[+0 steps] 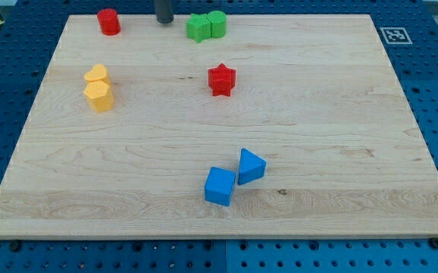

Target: Put the green circle at the top right side of red star

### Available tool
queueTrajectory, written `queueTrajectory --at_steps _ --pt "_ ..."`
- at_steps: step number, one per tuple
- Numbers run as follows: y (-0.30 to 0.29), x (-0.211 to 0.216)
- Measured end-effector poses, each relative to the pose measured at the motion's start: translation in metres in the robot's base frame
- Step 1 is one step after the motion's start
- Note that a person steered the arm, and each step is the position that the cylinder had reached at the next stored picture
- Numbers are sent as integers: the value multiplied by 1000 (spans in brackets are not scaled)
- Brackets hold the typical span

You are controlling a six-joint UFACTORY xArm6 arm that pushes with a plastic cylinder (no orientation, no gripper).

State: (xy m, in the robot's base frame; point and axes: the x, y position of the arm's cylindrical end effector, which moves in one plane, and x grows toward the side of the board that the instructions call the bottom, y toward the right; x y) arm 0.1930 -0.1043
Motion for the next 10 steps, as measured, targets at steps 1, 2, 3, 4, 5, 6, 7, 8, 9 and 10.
queueTrajectory --at_steps 1,2,3,4,5,6,7,8,9,10 --pt "20 -1" --pt "51 -1" --pt "79 -1" --pt "87 0" --pt "87 0" --pt "87 0" --pt "87 13" --pt "87 40" --pt "98 62" --pt "125 76"
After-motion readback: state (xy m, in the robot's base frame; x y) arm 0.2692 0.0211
